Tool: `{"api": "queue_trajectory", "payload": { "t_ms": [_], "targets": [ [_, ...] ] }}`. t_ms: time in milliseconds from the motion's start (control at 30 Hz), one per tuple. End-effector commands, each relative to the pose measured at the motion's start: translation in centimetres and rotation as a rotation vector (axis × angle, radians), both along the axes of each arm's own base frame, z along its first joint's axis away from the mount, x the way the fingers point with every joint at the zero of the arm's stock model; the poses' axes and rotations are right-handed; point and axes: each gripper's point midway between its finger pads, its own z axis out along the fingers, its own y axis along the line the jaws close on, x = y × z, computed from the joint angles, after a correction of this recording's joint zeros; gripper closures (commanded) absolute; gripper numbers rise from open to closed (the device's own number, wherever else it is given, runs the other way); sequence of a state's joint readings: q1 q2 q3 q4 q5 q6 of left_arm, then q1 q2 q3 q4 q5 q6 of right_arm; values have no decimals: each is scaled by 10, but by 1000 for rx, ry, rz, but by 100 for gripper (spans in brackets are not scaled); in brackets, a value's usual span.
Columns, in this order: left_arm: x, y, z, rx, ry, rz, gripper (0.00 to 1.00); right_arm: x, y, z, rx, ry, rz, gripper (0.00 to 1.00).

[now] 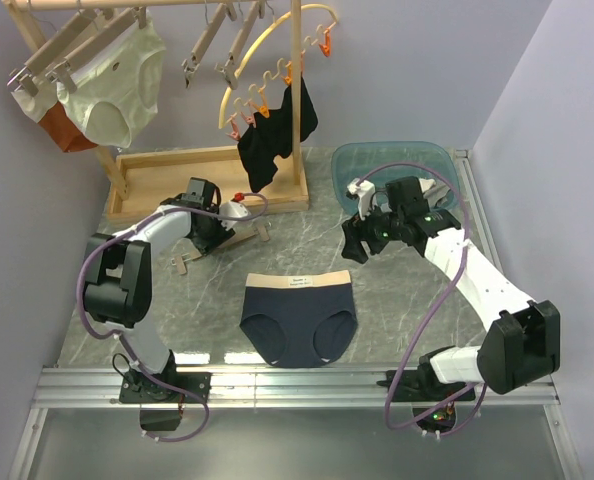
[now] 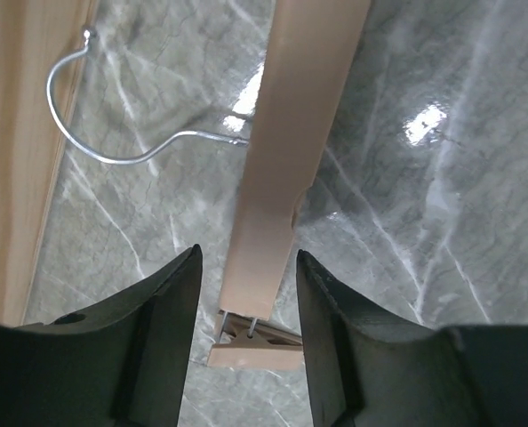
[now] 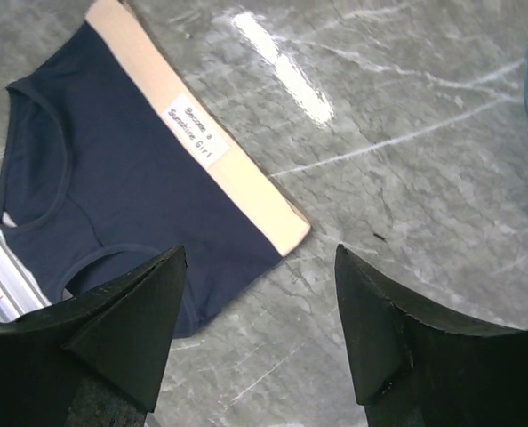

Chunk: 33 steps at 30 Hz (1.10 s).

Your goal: Clip the underwear to the hanger

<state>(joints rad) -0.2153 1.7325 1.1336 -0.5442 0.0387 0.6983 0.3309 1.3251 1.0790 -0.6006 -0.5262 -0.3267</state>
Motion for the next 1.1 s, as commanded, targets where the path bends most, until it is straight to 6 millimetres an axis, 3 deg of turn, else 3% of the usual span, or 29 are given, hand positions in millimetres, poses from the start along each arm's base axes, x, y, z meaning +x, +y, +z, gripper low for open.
{"api": "queue_trajectory", "payload": {
  "t_ms": [0, 200, 400, 533, 633, 800, 867, 933, 967, 1000, 1067],
  "targets": [
    [1, -10, -1, -31, 7, -77, 49, 3, 5, 29, 51, -84, 65, 25],
    [-4, -21, -18, -62, 64, -103, 58, 8, -1, 35, 53, -111, 83, 26],
    [4, -25, -23, -58, 60, -100, 54, 9, -13, 37, 53, -95, 65, 25],
    [0, -39, -21, -72, 78, -162, 72, 8, -19, 38, 55, -96, 54, 26],
    [1, -67, -10, -79, 33, -260, 80, 9, -26, 38, 48, -99, 52, 25],
    [6, -141, 5, -131, -13, -395, 86, 18, -42, 32, -16, -101, 25, 27],
    [8, -167, -1, -136, -21, -433, 85, 24, -55, 31, -27, -104, -8, 27],
    [22, -187, 6, -146, -61, -441, 85, 28, -67, 27, -46, -101, -33, 27],
    [18, -197, -5, -143, -28, -459, 84, 28, -70, 25, -54, -101, -35, 27],
    [27, -209, 3, -157, -47, -471, 82, 27, -73, 24, -62, -98, -35, 27],
    [25, -221, -6, -149, -22, -494, 78, 26, -78, 17, -86, -99, -26, 28]
  ]
}}
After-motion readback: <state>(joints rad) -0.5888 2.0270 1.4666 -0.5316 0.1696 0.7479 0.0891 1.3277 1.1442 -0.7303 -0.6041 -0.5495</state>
